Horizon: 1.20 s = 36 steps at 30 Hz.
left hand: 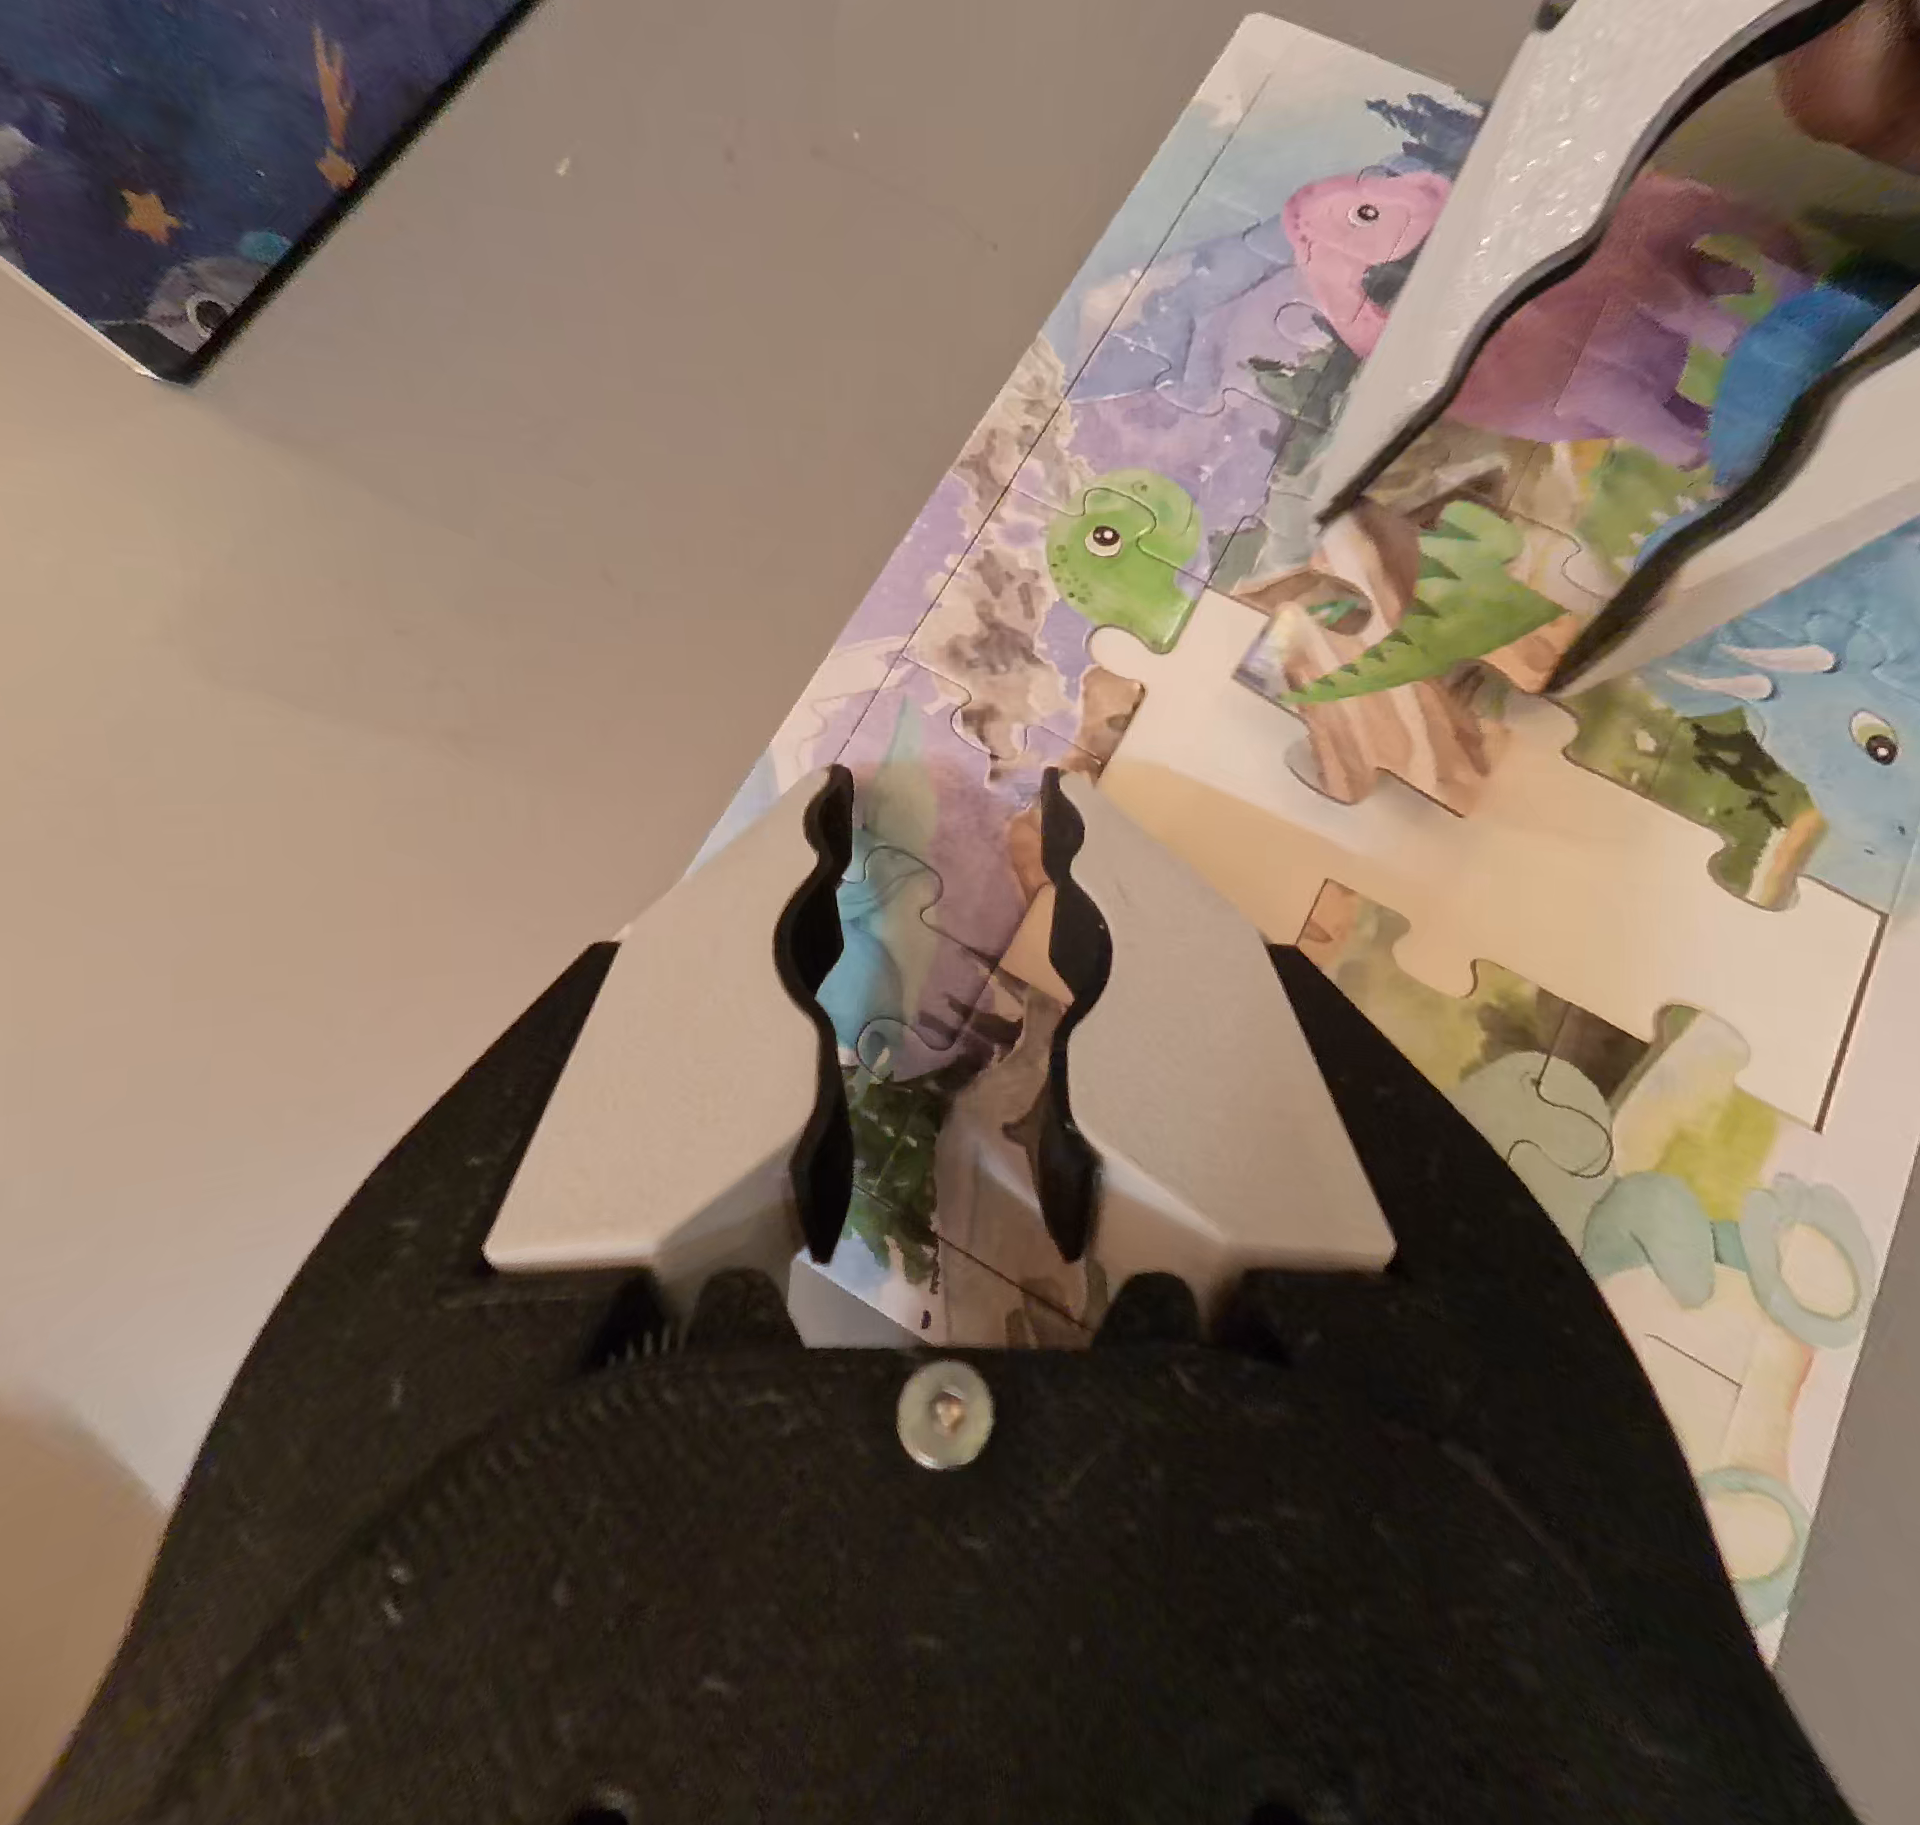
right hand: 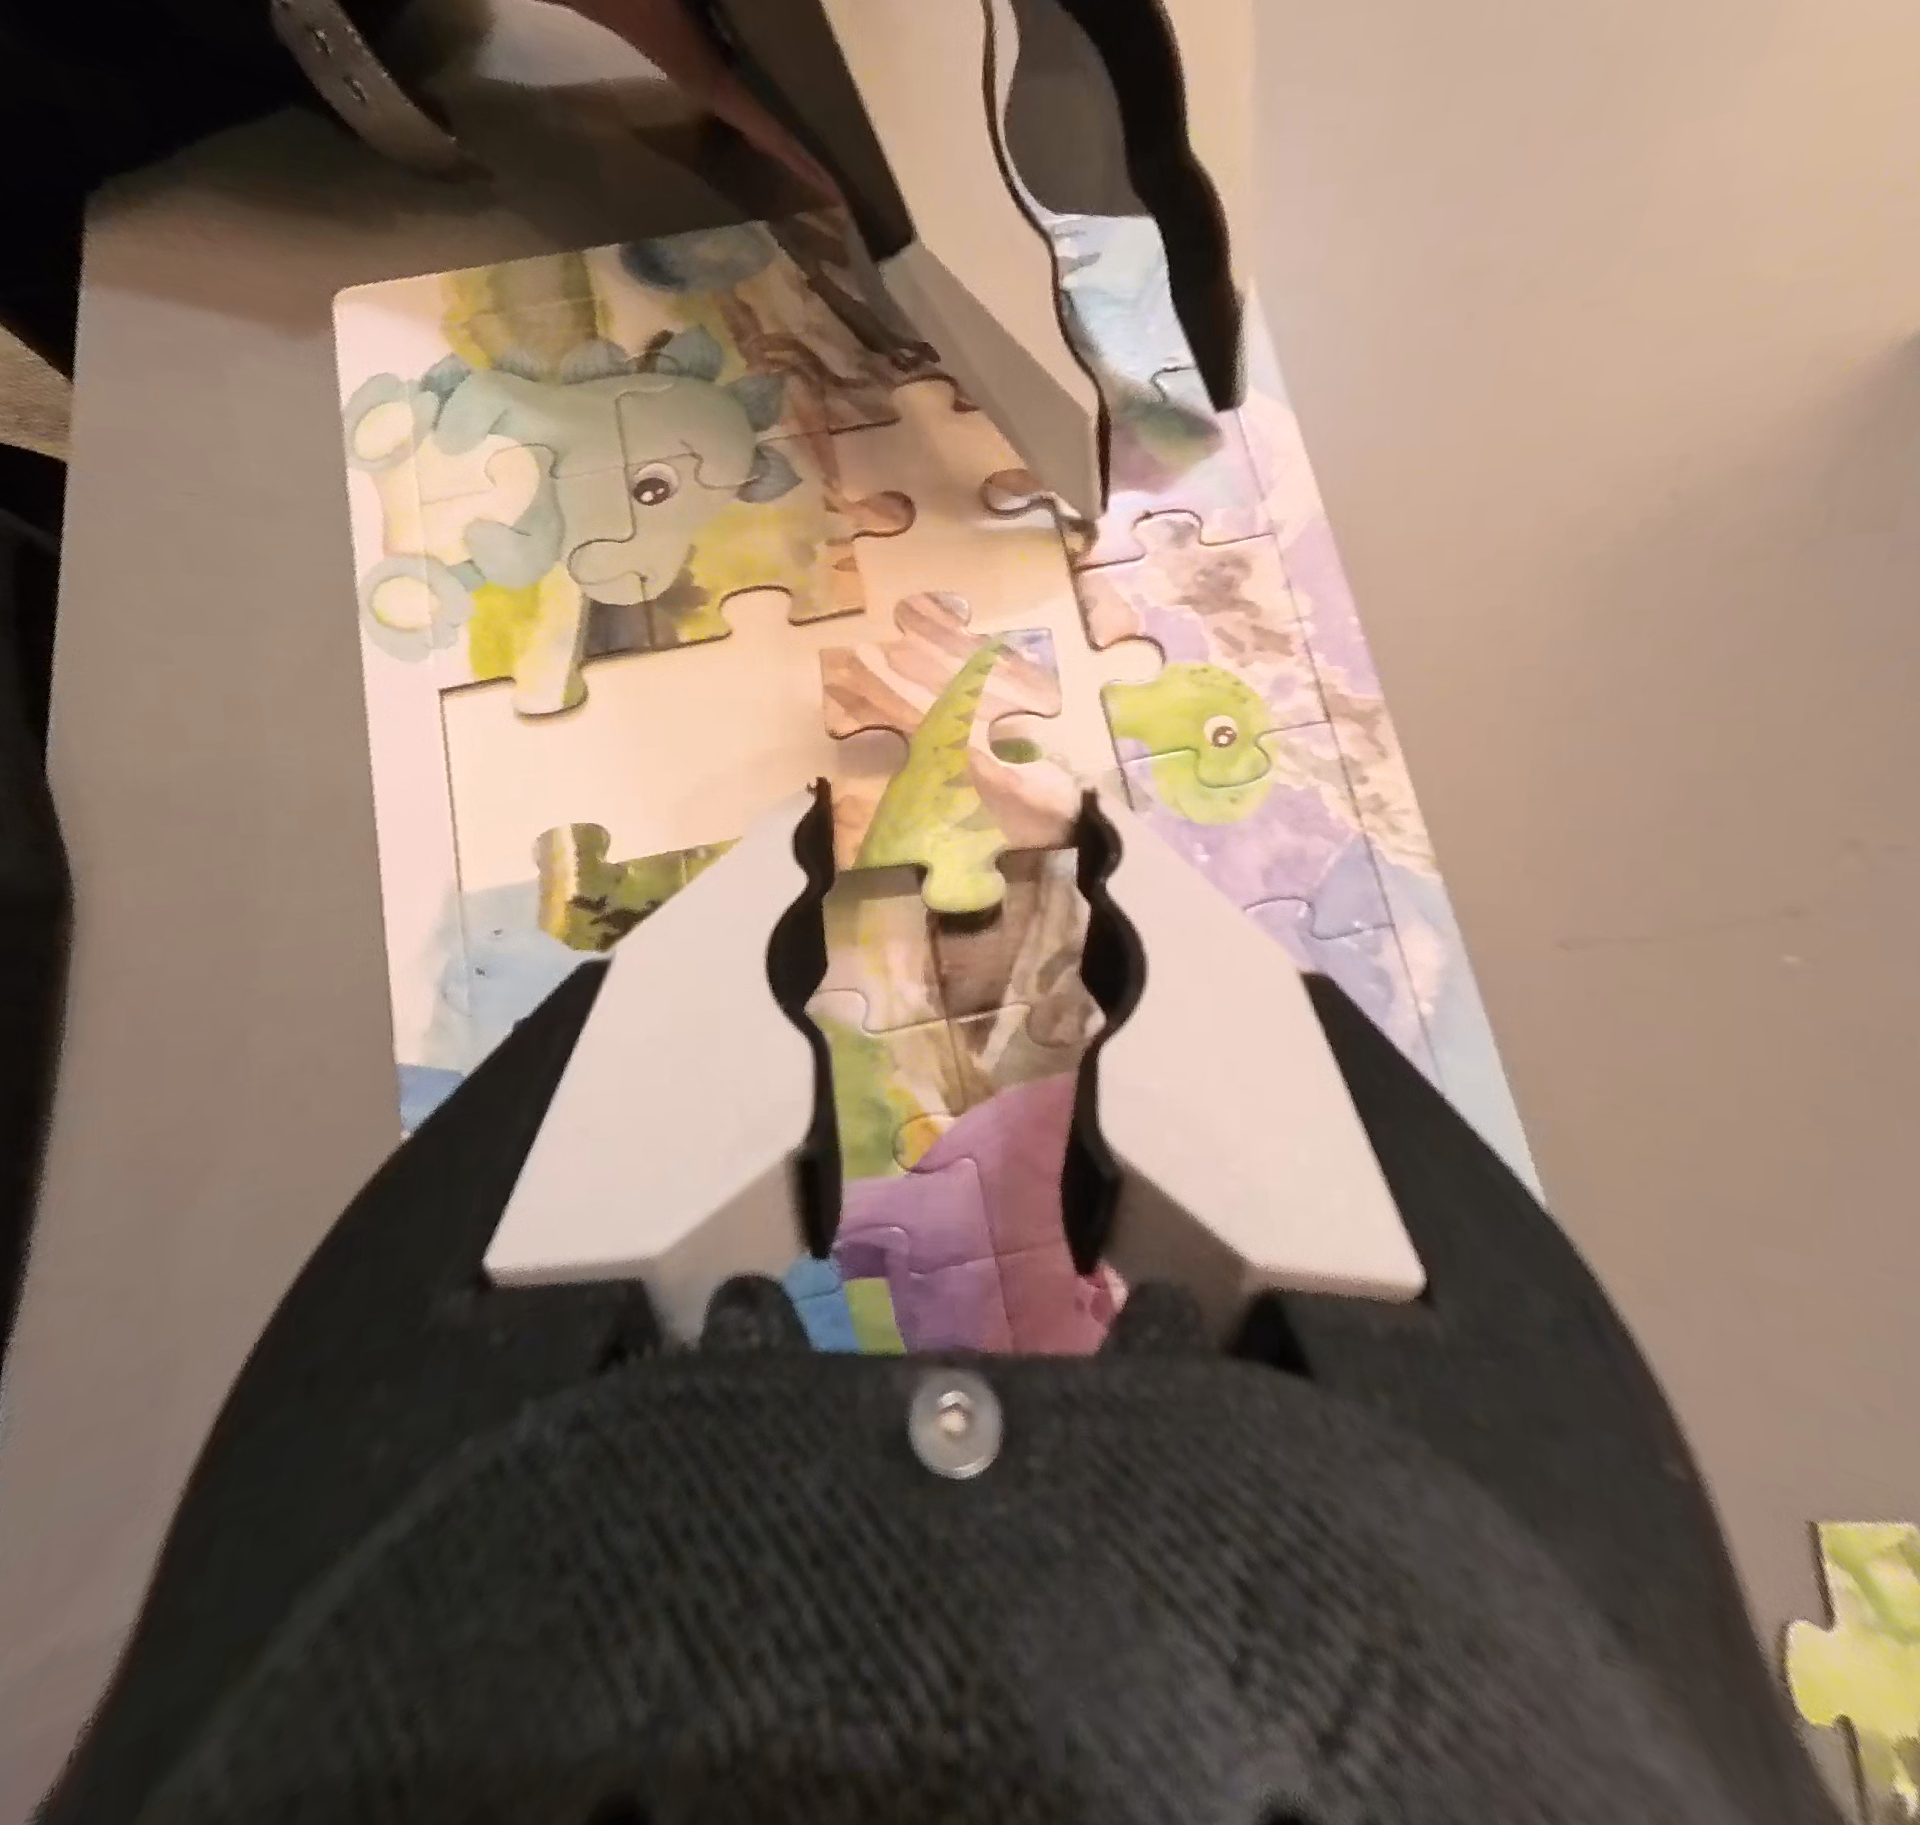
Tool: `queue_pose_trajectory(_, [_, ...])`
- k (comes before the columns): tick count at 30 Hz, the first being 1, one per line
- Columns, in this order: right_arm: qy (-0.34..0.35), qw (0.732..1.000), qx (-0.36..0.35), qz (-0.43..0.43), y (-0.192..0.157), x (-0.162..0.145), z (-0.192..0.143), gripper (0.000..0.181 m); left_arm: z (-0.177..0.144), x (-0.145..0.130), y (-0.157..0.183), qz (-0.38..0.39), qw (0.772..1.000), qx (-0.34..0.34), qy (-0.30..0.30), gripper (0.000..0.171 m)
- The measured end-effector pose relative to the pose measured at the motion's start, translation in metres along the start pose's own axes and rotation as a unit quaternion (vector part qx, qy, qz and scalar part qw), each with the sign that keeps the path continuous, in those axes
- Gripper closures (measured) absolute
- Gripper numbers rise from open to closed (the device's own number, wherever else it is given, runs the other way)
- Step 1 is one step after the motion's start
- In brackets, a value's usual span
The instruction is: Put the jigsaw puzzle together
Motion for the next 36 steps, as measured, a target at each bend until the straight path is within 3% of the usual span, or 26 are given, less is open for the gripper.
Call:
queue_pose_trajectory(14, [-0.015, 1.0, -0.018, 0.015, 0.005, -0.004, 0.001, 0.136, -0.005, 0.003, 0.003, -0.011, 0.999, -0.039, 0.023, 0.132])
queue_pose_trajectory(36, [0.004, 1.0, -0.017, 0.005, 0.001, 0.004, 0.011, 0.136, -0.023, 0.005, -0.02, -0.086, 0.992, 0.024, 0.087, 0.138])
Point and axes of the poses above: each gripper's, where its closed fingertips meet, z out along the fingers, x out of its top, y = z × x across the jaws, the point moved 10 cm from there along -z, back along the fingers, and after that the axes turned 8 degrees about -z, right-handed, at the moved point
